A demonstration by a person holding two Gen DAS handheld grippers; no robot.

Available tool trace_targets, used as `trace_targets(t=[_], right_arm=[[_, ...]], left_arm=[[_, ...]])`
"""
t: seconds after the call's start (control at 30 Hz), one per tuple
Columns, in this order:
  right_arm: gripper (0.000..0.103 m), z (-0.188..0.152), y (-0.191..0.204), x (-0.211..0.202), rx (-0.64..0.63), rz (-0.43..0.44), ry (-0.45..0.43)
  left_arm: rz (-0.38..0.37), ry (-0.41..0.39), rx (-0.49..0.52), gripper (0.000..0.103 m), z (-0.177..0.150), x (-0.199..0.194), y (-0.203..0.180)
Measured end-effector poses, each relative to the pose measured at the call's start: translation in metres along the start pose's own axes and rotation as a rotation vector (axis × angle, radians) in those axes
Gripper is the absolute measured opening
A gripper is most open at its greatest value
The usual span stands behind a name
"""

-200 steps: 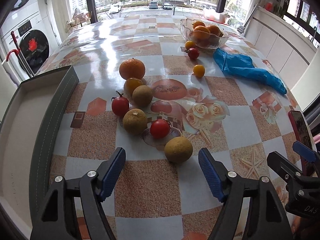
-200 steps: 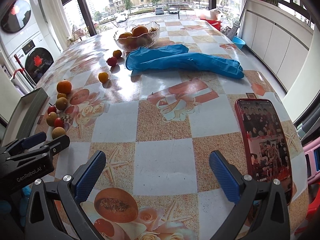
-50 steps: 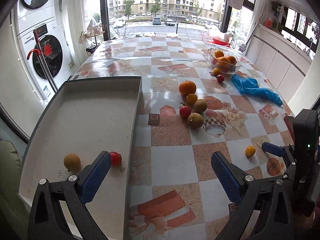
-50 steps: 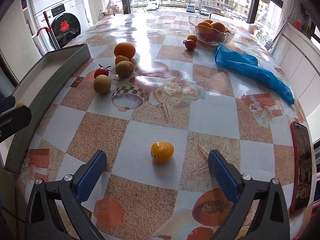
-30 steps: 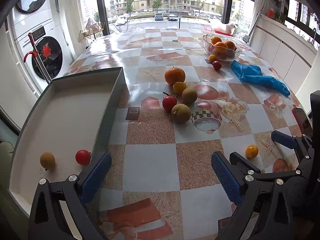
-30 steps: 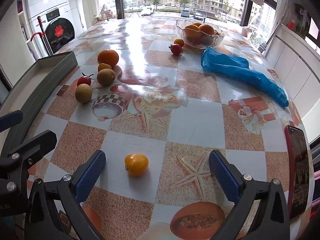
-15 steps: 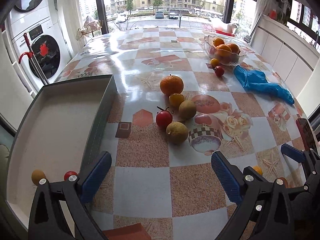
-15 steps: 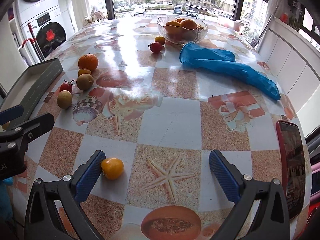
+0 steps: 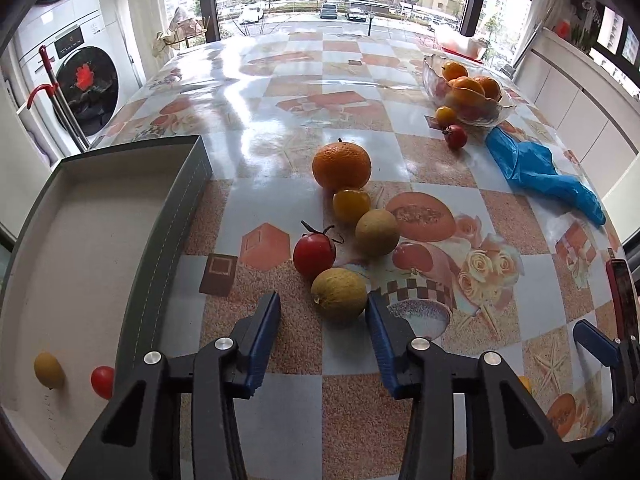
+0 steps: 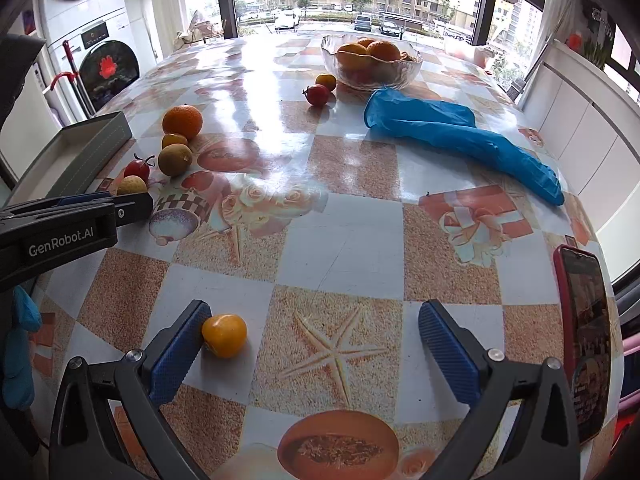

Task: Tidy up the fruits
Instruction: 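Grasp another brown fruit with the left tool while the right tool grasps the yellow tomato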

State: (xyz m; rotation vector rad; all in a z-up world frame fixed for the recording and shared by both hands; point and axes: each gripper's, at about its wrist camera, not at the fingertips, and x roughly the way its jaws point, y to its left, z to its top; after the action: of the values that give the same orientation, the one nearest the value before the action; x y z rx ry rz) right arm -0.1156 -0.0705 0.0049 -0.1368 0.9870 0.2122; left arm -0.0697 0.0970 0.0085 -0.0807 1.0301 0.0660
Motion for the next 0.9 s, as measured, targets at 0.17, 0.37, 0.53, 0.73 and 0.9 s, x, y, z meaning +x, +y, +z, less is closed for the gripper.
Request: trace_targets(t=[0.17,0.37,0.53,0.73,0.9], right_arm=[[0.103,0.0,0.001,0.0,-0.001,0.001,-0.001],[0.103,0.001,0.001,-0.001,-0.006,0.006,-0.003],[0.103,0.0,0.002,-0.001,-0.005,0.004,0.002],[0.088,-0.005,0.015,-0.008,-0.05,0.028,-0.025],[0.048,-0.008,0.023,-0.014,-0.08,0.064,-0.052]], left_arm=[[-0.007,-0.008,-0.018,0.029,0.001,0.0,0.005],[-0.006,-0.013,0.014,0.029,-0.019,-0.012,0.009],[0.013,-0.034,0.054,0.029,-0.043,-0.025,0.013],[0.026,-0.048,0.07,0.029,-0.05,-0.029,0.013],[0.02,-0.057,0.068,0.03,-0.05,-0.028,0.012]])
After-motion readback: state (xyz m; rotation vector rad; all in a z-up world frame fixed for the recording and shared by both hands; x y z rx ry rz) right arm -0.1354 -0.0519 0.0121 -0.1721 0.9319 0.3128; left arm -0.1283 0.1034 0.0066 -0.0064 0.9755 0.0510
